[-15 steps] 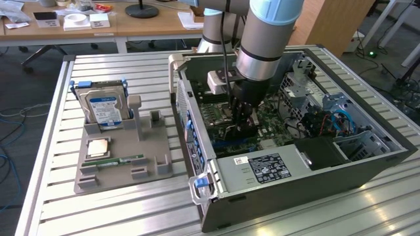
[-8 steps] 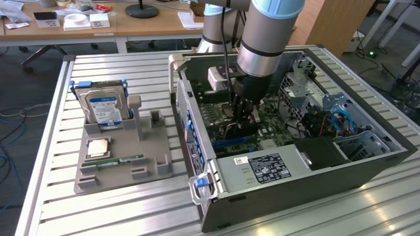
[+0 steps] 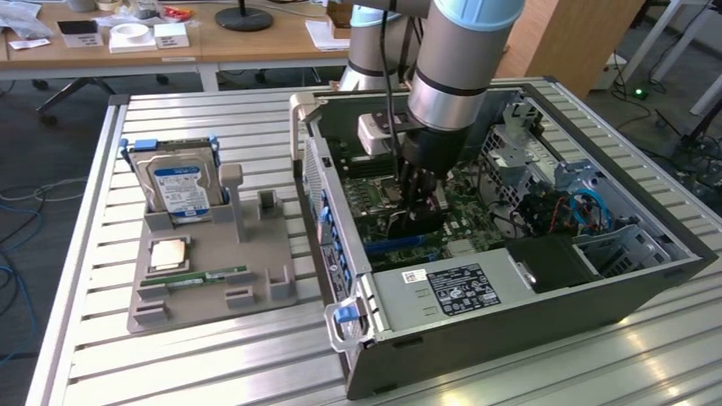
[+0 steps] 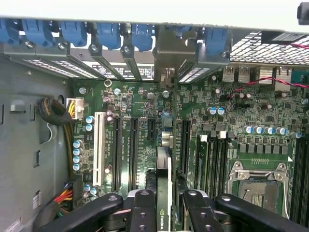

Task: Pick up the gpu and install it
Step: 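Insert the gpu into the slot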

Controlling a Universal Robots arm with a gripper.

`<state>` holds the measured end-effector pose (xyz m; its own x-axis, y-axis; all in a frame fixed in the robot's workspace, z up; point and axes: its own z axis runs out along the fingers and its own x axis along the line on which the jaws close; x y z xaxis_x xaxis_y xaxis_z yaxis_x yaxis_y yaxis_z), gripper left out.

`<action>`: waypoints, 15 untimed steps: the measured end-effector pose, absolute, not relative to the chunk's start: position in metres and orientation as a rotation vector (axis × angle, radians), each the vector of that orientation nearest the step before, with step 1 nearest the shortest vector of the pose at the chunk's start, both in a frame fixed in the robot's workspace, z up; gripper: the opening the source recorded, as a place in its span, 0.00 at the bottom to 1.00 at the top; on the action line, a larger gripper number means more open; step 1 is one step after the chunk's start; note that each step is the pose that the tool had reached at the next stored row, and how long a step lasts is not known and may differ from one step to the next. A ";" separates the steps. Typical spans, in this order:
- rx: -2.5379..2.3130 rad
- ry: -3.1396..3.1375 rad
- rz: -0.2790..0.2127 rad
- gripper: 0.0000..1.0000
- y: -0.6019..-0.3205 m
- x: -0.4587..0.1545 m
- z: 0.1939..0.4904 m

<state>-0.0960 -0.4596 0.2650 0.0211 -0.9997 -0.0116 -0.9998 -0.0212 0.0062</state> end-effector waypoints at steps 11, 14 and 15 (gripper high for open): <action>-2.190 2.249 0.017 0.26 -0.460 -0.091 0.265; -2.190 2.249 0.017 0.26 -0.460 -0.091 0.265; -2.190 2.250 0.016 0.26 -0.459 -0.092 0.265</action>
<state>-0.0919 -0.4592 0.2647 -0.0269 -0.9996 -0.0084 -0.9996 0.0268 0.0060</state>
